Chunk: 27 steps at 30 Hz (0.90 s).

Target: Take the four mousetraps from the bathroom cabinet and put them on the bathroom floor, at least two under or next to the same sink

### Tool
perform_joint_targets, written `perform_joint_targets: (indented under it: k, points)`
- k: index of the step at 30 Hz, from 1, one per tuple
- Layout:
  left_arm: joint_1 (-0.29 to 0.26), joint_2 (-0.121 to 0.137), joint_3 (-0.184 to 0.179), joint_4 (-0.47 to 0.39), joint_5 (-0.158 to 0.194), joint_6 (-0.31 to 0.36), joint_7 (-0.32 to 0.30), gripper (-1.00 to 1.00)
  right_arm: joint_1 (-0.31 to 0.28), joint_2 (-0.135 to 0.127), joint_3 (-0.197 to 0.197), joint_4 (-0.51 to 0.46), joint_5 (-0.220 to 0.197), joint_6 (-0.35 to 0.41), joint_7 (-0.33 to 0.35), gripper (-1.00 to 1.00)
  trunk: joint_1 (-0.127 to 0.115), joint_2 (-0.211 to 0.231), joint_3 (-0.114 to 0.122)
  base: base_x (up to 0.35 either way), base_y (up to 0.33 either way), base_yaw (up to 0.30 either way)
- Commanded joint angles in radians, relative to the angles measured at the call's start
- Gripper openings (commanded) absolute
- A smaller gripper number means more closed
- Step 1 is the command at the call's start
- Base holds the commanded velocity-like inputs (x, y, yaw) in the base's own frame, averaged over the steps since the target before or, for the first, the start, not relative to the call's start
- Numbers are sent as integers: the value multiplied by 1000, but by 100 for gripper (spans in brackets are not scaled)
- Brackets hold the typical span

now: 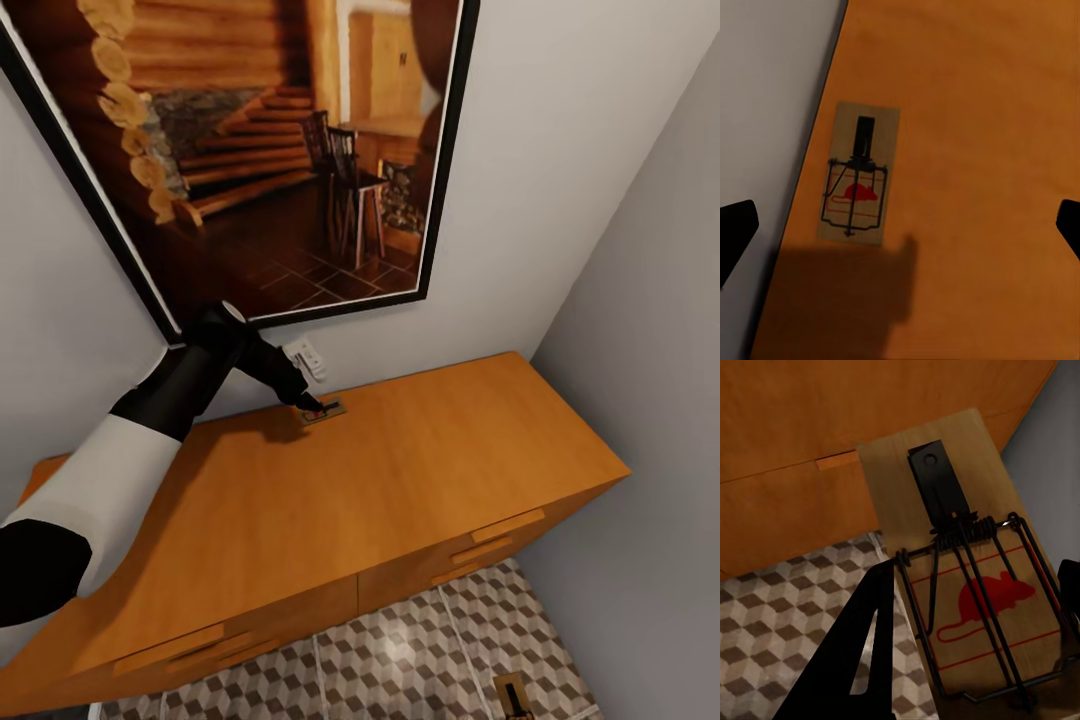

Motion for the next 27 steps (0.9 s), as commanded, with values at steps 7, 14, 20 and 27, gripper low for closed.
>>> perform_joint_targets:
  k: [7, 14, 20, 27]
  points:
    - [0, 1, -2, -1, -8, 9, -8, 100, -1, 1, 9, 1, -7, -3, -4, -100, 0, -2, -11, 0, 0, 0]
    - [0, 1, -2, -1, -8, 9, -8, 100, -1, 1, 9, 1, -7, -3, -4, -100, 0, -2, -21, 0, 0, 0]
    - [0, 1, -2, -1, -8, 9, -7, 100, -1, 1, 9, 1, -7, -3, -4, -100, 0, -2, -30, 0, 0, 0]
    - [0, 1, -2, -1, -8, 9, -8, 100, -1, 1, 9, 1, -7, -3, -4, -100, 0, -2, -40, 0, 0, 0]
